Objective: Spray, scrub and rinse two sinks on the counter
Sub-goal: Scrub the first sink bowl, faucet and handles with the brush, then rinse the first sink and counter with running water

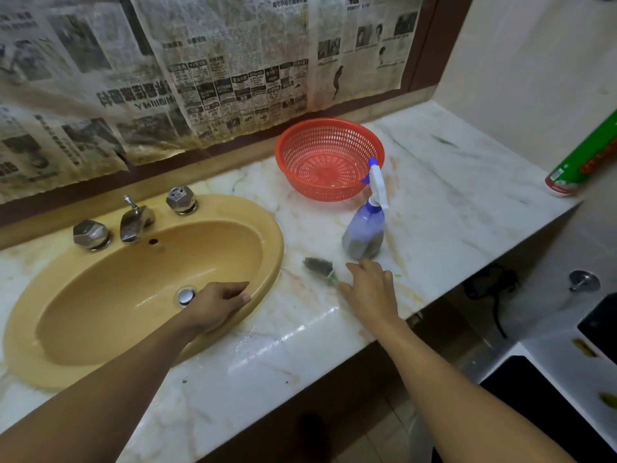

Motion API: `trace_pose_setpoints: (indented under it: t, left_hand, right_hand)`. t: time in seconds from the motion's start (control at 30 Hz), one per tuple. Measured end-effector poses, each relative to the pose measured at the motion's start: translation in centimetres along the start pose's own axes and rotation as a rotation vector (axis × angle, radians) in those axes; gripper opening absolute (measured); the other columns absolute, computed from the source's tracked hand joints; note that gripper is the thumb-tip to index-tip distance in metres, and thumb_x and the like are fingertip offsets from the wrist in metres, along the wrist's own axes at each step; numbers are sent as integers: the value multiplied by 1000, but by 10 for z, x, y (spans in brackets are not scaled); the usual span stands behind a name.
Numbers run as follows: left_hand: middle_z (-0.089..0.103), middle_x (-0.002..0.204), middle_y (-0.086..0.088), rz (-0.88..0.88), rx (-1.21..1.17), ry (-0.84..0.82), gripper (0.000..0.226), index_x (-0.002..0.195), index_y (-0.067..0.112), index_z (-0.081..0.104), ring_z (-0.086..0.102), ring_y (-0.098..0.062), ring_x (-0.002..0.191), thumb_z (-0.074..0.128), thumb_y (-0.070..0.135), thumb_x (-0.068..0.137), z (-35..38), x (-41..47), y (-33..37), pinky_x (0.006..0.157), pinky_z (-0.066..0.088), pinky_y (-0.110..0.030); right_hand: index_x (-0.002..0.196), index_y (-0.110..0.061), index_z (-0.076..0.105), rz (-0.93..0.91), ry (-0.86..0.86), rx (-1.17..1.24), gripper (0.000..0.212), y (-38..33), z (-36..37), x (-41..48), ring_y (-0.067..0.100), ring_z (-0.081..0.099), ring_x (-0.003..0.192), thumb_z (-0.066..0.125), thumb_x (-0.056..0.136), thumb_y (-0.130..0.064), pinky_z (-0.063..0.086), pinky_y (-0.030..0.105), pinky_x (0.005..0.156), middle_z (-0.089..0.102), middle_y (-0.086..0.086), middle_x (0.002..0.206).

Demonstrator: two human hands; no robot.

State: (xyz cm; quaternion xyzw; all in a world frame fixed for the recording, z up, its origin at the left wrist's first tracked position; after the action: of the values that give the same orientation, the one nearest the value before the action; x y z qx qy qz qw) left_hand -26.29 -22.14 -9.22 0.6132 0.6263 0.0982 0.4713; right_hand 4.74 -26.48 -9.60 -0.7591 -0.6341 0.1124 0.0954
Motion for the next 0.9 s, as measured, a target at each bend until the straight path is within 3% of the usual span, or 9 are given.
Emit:
trace_pose_setpoints:
  t: [0.07, 0.2, 0.3, 0.4, 0.53, 0.63, 0.73, 0.9]
  left_hand:
    - [70, 111, 18, 4, 4, 46, 31, 131, 21, 69, 57, 14, 92, 67, 25, 100, 0, -2, -3, 70, 40, 3]
    - [73, 112, 9, 9, 115, 91, 25, 120, 18, 76, 65, -8, 106, 71, 26, 97, -12, -13, -15, 74, 39, -6]
    - [73, 105, 9, 24, 157, 105, 13, 107, 18, 79, 65, -6, 98, 69, 20, 98, -28, -23, -27, 72, 40, -7]
    - [71, 106, 7, 51, 160, 104, 12, 102, 22, 80, 64, -2, 95, 69, 20, 98, -40, -36, -39, 73, 44, -12]
    - [70, 109, 14, 39, 126, 113, 13, 104, 27, 79, 64, -1, 100, 70, 22, 96, -47, -50, -60, 75, 43, -14]
    - [74, 105, 18, 4, 70, 140, 13, 104, 28, 78, 65, 2, 101, 71, 21, 96, -47, -59, -76, 76, 44, -14]
    - [75, 99, 19, -25, 42, 191, 11, 101, 32, 78, 66, 2, 98, 71, 25, 96, -47, -66, -88, 77, 45, -16]
    - [74, 90, 22, -37, 84, 253, 10, 92, 36, 76, 66, 2, 93, 69, 33, 97, -50, -76, -101, 78, 48, -21]
  right_hand:
    - [134, -17, 62, 7, 44, 92, 42, -2, -8, -3, 27, 51, 118, 63, 98, -38, 38, 39, 96, 58, 5, 126]
    - [118, -14, 70, 50, 198, 404, 31, -9, -34, -8, 21, 58, 96, 74, 92, -29, 48, 40, 91, 59, 0, 102]
    - [110, -14, 72, 131, 309, 598, 22, -12, -58, -12, 15, 61, 85, 76, 89, -20, 51, 31, 83, 63, 0, 94]
    - [114, -14, 71, 203, 361, 719, 25, -11, -74, -14, 11, 64, 87, 76, 90, -20, 49, 21, 80, 67, -1, 96]
    - [116, -18, 69, 224, 358, 762, 26, -11, -84, -11, 6, 64, 88, 75, 91, -18, 44, 10, 75, 68, 0, 97]
    - [116, -18, 69, 201, 334, 765, 25, -19, -90, -9, 3, 62, 86, 75, 91, -18, 51, 18, 80, 68, -1, 96]
    - [109, -20, 70, 120, 264, 781, 20, -40, -89, -5, 3, 63, 83, 76, 90, -17, 49, 9, 75, 68, -2, 93]
    - [110, -23, 72, -96, 132, 755, 26, -96, -65, 13, 1, 62, 86, 80, 86, -20, 48, 11, 78, 67, -6, 93]
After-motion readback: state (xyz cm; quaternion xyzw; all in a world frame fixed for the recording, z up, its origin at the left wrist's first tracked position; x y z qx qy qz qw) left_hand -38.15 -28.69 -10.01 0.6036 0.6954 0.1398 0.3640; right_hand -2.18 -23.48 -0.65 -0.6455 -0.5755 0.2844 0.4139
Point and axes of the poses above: each hand's wrist, its own x-axis towards the middle knuckle, its own z-axis out of the palm, y = z × x, the point moved 2 cm from there along x, towards the middle knuckle
